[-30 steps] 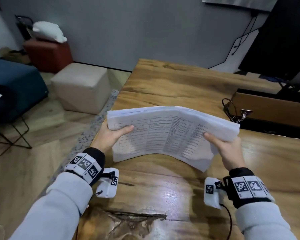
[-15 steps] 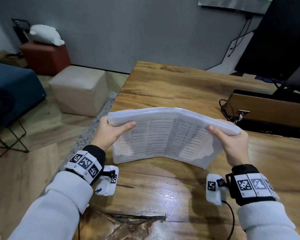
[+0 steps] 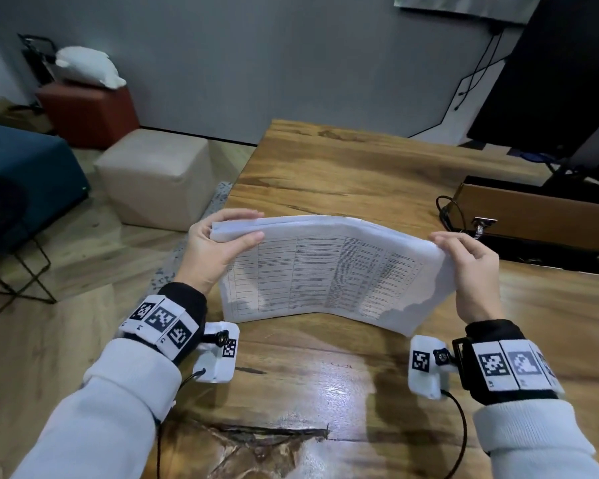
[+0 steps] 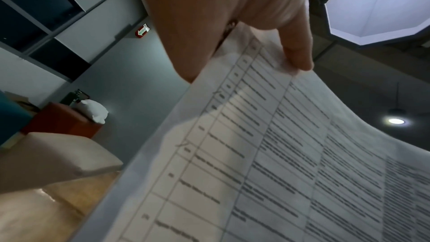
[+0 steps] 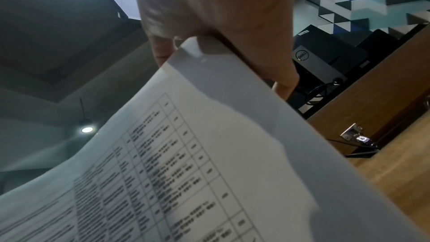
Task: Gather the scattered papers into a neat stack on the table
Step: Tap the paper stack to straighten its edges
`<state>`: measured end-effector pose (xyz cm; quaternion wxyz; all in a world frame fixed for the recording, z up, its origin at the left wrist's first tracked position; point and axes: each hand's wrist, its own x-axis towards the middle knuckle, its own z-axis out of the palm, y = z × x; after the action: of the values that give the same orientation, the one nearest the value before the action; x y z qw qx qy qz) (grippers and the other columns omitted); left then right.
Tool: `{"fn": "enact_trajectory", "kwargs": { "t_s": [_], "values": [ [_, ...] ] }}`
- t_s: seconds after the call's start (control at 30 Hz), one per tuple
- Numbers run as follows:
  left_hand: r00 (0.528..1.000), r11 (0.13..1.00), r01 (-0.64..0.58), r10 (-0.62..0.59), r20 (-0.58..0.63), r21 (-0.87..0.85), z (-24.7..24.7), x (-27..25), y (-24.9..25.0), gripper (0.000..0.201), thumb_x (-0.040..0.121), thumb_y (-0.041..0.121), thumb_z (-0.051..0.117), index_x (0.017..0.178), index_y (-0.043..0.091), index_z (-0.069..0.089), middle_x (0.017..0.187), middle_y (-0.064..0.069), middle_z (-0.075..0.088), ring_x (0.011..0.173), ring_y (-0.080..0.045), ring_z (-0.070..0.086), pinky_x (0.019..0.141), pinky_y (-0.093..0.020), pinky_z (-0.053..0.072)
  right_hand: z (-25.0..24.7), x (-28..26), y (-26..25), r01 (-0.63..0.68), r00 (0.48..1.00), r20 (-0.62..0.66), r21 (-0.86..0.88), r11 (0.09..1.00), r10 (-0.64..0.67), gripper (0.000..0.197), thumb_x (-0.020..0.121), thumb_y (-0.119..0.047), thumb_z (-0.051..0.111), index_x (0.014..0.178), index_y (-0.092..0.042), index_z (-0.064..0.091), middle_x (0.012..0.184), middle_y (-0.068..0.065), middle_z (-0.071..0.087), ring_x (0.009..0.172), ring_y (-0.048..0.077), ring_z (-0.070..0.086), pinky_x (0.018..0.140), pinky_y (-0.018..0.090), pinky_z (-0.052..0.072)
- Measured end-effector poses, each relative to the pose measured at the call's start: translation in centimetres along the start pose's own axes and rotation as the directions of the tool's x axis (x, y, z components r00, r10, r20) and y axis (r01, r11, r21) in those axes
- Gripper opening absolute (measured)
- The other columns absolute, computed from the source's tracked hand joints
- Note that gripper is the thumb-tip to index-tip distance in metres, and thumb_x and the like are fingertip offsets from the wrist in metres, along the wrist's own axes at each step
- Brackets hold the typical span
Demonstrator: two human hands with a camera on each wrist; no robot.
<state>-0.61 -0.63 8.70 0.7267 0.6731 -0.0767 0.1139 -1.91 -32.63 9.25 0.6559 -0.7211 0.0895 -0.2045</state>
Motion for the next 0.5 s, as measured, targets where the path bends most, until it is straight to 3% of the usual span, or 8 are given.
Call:
{"fn": "enact_trajectory", "kwargs": {
  "t_s": [0.07,0.13,0.23,0.33,0.37,0.43,0.5],
  "values": [
    [1.0,1.0,0.007,-0.007,-0.01,0.0,-0.1,0.1,-0.1,0.029,0.069,-0.007,0.073,0.064,0.021,0.067,0.079,0.01,0.077,0.08,-0.003,0.071,0.068,-0.014,0.053,0.1,0.0,-0.1,-0.026,1.0,-0.016,0.009,1.0,0.026,0.007,0.069,-0.021,0.06,0.065,-0.02,0.067,0.066,-0.011,0.064,0.062,0.005,0.052,0.057,0.019,0.037],
    [0.999,1.0,0.006,-0.006,-0.034,0.006,-0.3,0.2,-0.3,0.029,0.068,-0.008,0.073,0.06,0.018,0.063,0.076,0.01,0.077,0.079,-0.004,0.071,0.068,-0.015,0.053,0.3,0.1,-0.1,-0.032,0.999,-0.023,0.024,0.999,0.033,0.008,0.066,-0.024,0.062,0.06,-0.024,0.067,0.07,-0.006,0.062,0.064,0.007,0.052,0.06,0.022,0.037],
    [1.0,0.999,-0.02,0.021,-0.022,0.041,-0.2,0.2,-0.1,0.027,0.068,-0.005,0.074,0.071,0.018,0.061,0.076,0.012,0.076,0.083,-0.004,0.071,0.074,-0.017,0.054,0.5,0.0,-0.1,-0.014,1.0,0.004,0.032,0.999,0.014,0.008,0.064,-0.034,0.07,0.057,-0.03,0.071,0.073,-0.006,0.063,0.071,0.012,0.054,0.069,0.027,0.04],
    [1.0,0.999,-0.001,0.001,-0.015,0.032,-0.3,0.2,-0.1,0.052,0.066,-0.001,0.077,0.101,0.036,0.065,0.091,0.01,0.075,0.09,-0.005,0.069,0.084,-0.022,0.056,-0.3,-0.1,0.5,0.049,0.998,0.037,0.044,0.998,-0.05,0.02,0.058,-0.053,0.073,0.073,-0.039,0.072,0.084,-0.01,0.066,0.084,0.015,0.057,0.077,0.028,0.043],
    [0.999,1.0,0.005,-0.004,-0.035,0.026,-0.5,0.2,-0.3,0.061,0.066,0.001,0.078,0.107,0.043,0.062,0.102,0.003,0.073,0.097,-0.01,0.068,0.09,-0.027,0.054,-0.7,-0.1,0.7,0.064,0.994,0.082,0.038,0.997,-0.067,0.027,0.058,-0.052,0.073,0.083,-0.042,0.07,0.089,-0.011,0.067,0.086,0.013,0.059,0.076,0.024,0.047],
    [0.998,0.999,0.02,-0.017,-0.059,0.046,-0.8,0.3,-0.8,0.069,0.063,0.01,0.082,0.111,0.052,0.057,0.129,-0.009,0.061,0.119,-0.024,0.057,0.103,-0.039,0.045,-1.4,-0.4,1.5,0.047,0.979,0.195,0.032,0.998,-0.053,0.04,0.062,-0.034,0.078,0.099,-0.039,0.065,0.093,-0.009,0.069,0.082,0.005,0.065,0.068,0.016,0.052],
    [0.996,0.996,0.087,-0.086,-0.039,0.008,-0.7,0.1,-1.5,0.069,0.061,0.012,0.082,0.113,0.048,0.054,0.127,-0.009,0.059,0.12,-0.026,0.055,0.101,-0.039,0.048,-1.5,-0.8,2.5,-0.003,0.968,0.253,0.025,1.0,-0.004,0.047,0.058,-0.016,0.083,0.1,-0.029,0.065,0.088,-0.007,0.074,0.077,0.0,0.068,0.066,0.016,0.053]
  ]
}}
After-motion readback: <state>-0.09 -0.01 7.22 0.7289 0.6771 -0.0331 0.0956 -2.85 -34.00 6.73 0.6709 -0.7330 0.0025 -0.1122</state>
